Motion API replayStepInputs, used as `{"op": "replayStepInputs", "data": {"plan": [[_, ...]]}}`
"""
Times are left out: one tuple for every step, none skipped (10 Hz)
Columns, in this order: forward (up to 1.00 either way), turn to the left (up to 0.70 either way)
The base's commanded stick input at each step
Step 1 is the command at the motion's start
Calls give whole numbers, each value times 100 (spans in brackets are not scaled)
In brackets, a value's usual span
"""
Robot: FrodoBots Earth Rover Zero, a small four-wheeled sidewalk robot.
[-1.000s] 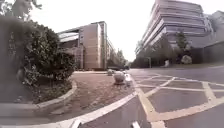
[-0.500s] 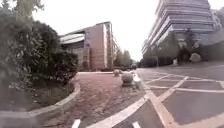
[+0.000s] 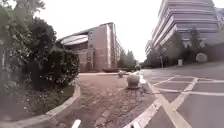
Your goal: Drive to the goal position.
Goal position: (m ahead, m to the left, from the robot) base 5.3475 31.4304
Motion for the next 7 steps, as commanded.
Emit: {"op": "replayStepInputs", "data": {"plan": [[70, 0], [70, 0], [70, 0], [70, 0], [70, 0], [70, 0], [70, 0]]}}
